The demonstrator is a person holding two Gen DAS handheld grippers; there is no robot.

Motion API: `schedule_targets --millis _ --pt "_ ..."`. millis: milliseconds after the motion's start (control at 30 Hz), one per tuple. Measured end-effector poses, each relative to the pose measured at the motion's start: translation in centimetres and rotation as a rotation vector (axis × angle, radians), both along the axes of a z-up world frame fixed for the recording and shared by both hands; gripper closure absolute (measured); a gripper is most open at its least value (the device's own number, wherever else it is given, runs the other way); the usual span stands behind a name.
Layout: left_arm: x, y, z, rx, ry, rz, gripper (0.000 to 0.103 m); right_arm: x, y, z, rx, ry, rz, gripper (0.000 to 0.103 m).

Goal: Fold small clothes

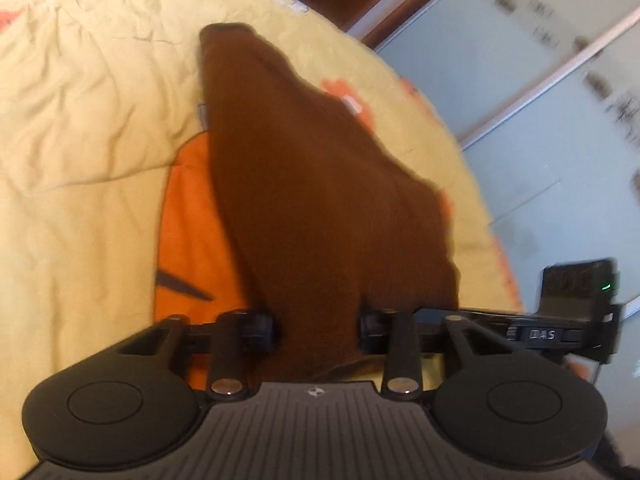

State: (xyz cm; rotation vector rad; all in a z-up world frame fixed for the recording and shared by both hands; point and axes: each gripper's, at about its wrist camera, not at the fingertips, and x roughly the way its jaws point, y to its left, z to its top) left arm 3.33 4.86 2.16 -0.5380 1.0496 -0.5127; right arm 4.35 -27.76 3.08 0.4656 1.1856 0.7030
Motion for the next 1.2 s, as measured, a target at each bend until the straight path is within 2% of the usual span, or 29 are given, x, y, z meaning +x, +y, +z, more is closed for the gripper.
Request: schedule_targets --millis 67,167,200,267,300,333,367,400,467,533,600,667,733,767,833,900,933,1000,1033,1067,1100,1133,1167,1200 --pt "-1.0 0.0 1.3 0.041 -0.025 -0.018 0.076 -0.6 0.1 0.3 0.008 -0.007 0.029 0.072" --pt "-2.5 -0.9 2.1 0.1 -0.084 -0.088 0.076 -1.9 -0.7 2.0 0.032 -0.036 0.052 0.073" --pt "-3.1 -1.6 2.0 0.163 -0.112 -0.114 0.075 -2.3 -1.0 2.0 0.032 -0.033 0.054 0.073" --pt "-4.0 -2.9 1.4 0.269 -0.177 -0.132 0.062 -2.5 -1.0 0.8 -0.016 0.0 0.065 0.074" --pt "-4.5 -3.0 1.7 0.292 -0.205 -0.126 0.058 -2.6 -1.3 0.5 0.014 0.001 0.049 0.064" --pt "-5.0 -3.0 2.2 0.318 -0.227 -0.114 0.047 -2.5 -1.9 0.4 0.047 0.027 0.034 0.06" --pt "-5.8 -2.7 3.0 0.345 -0.257 -0.097 0.037 -2.2 -2.3 0.9 0.053 0.046 0.009 0.048" --pt "-6.4 -2.6 3.8 0.369 -0.308 -0.08 0.035 -2.0 -2.9 1.8 0.05 0.025 -0.023 0.037" --pt "-8.0 -2.6 5.6 0.417 -0.444 -0.061 0.034 -1.4 -4.6 3.8 0.089 -0.066 -0.1 0.031" --pt "-8.3 -3.2 6.6 0.438 -0.524 -0.069 0.034 0.4 -6.1 4.8 0.143 -0.086 -0.171 0.031" --pt "-7.5 -4.2 6.6 0.425 -0.512 -0.105 0.034 2.9 -6.2 4.4 0.152 -0.066 -0.207 0.031" --pt "-6.6 -5.6 5.4 0.412 -0.462 -0.153 0.034 5.1 -5.1 3.0 0.098 -0.017 -0.221 0.036" --pt "-6.1 -7.0 4.0 0.443 -0.429 -0.162 0.034 6.6 -3.3 1.2 0.077 0.031 -0.178 0.072" --pt "-6.2 -7.6 3.7 0.461 -0.436 -0.159 0.031 6.8 -2.2 0.9 0.051 0.021 -0.146 0.086" --pt "-6.3 -8.1 3.8 0.437 -0.446 -0.158 0.023 6.6 -0.9 2.6 -0.018 -0.102 -0.084 0.086" --pt "-6.0 -8.1 2.9 0.371 -0.392 -0.158 0.019 6.7 -1.5 3.8 -0.004 -0.152 -0.093 0.089" --pt "-5.8 -8.4 2.4 0.374 -0.369 -0.165 0.019 7.2 -2.0 3.5 -0.032 -0.159 -0.103 0.089" --pt "-6.5 -9.7 1.8 0.471 -0.429 -0.199 0.018 8.0 -2.5 1.0 -0.118 -0.091 -0.109 0.089" --pt "-6.9 -10.2 2.0 0.511 -0.447 -0.222 0.018 7.9 -2.9 -0.1 -0.096 -0.057 -0.111 0.089" --pt "-7.2 -10.2 2.4 0.519 -0.457 -0.237 0.017 7.6 -3.4 0.0 -0.063 -0.062 -0.133 0.085" --pt "-7.4 -9.7 3.0 0.504 -0.46 -0.241 0.017 7.3 -3.8 0.7 -0.039 -0.063 -0.151 0.076" --pt "-7.6 -8.9 3.7 0.481 -0.462 -0.229 0.017 7.0 -4.3 1.6 -0.019 -0.082 -0.185 0.072" --pt "-7.7 -8.2 4.5 0.458 -0.469 -0.209 0.017 6.7 -4.8 2.7 -0.002 -0.118 -0.221 0.06" --pt "-7.4 -7.7 5.2 0.436 -0.477 -0.186 0.017 6.5 -5.1 3.8 0.007 -0.164 -0.248 0.054"
